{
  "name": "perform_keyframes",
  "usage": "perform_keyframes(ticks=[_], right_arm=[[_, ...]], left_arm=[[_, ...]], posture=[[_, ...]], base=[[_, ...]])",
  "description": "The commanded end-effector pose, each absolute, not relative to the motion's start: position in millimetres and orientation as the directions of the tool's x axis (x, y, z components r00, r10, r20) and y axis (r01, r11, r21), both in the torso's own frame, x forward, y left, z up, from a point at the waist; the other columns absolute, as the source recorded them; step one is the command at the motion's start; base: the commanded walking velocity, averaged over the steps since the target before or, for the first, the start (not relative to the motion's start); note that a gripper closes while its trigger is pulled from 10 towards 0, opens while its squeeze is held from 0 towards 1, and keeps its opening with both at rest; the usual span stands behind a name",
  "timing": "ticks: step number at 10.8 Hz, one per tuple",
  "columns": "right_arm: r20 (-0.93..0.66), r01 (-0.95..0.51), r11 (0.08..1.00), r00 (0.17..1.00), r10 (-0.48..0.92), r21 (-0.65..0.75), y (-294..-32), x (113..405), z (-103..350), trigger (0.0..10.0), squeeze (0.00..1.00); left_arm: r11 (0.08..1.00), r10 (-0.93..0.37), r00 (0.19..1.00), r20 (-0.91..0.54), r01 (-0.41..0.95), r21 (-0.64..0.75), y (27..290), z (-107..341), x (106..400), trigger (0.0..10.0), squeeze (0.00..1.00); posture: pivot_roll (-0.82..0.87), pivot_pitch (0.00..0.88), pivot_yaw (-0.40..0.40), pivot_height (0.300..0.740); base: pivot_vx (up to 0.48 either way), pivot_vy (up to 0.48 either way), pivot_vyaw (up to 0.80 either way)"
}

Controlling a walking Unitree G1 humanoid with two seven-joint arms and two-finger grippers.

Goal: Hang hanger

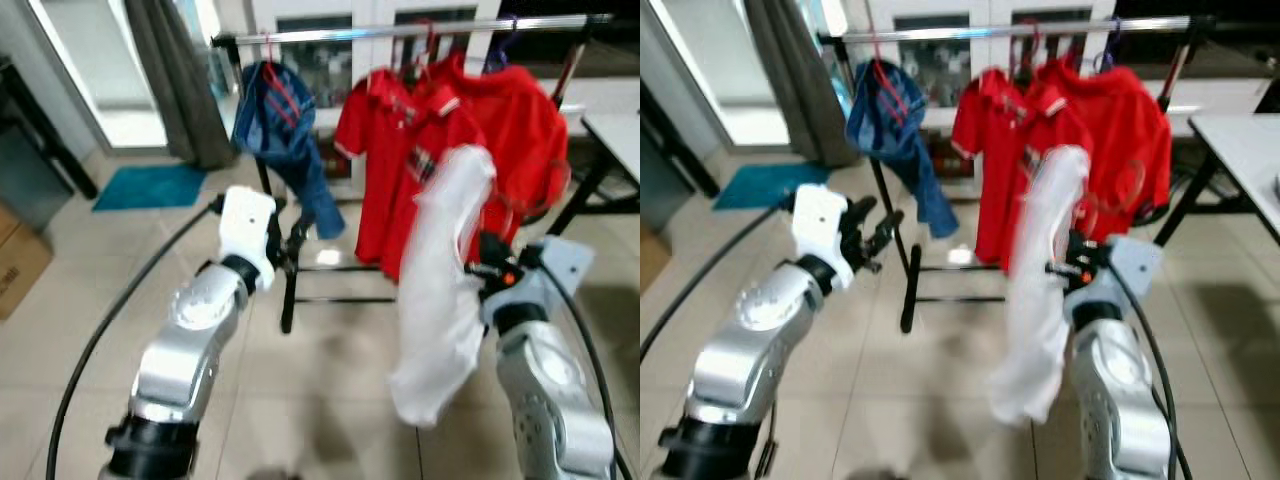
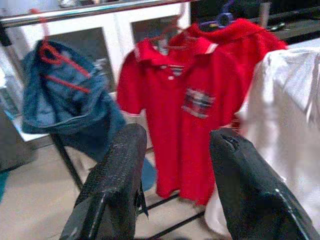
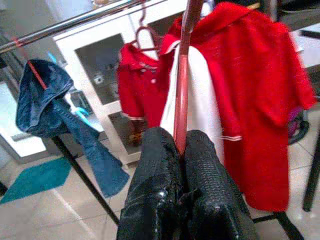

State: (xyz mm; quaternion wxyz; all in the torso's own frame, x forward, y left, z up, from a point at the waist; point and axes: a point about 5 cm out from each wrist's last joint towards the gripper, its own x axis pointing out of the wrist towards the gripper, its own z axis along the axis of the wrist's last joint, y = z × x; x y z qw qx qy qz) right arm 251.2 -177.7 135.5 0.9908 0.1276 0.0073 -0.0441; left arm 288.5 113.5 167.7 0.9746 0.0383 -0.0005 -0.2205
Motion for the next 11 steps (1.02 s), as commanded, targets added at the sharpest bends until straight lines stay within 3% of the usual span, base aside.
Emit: perform_keyframes(ticks=[1,11], right_arm=[[0.015,0.032,0.963,0.999,-0.037,0.266,-168.8,252.7,143.1,10.0,0.0],[-0.027,-0.034,0.971,0.999,0.042,0.238,-170.2,243.7,134.2,10.0,0.0]], left_arm=[[0.911,-0.404,0.915,-0.025,0.404,0.082,123.8,166.5,289.6,10.0,0.0],[0.916,-0.392,0.919,-0.045,0.395,0.076,126.4,160.0,286.0,10.0,0.0]], posture=[[0.03,0.049,0.078,0.74],[0.03,0.052,0.082,0.74]], base=[[0.315,0.0,0.0],[0.318,0.0,0.0]])
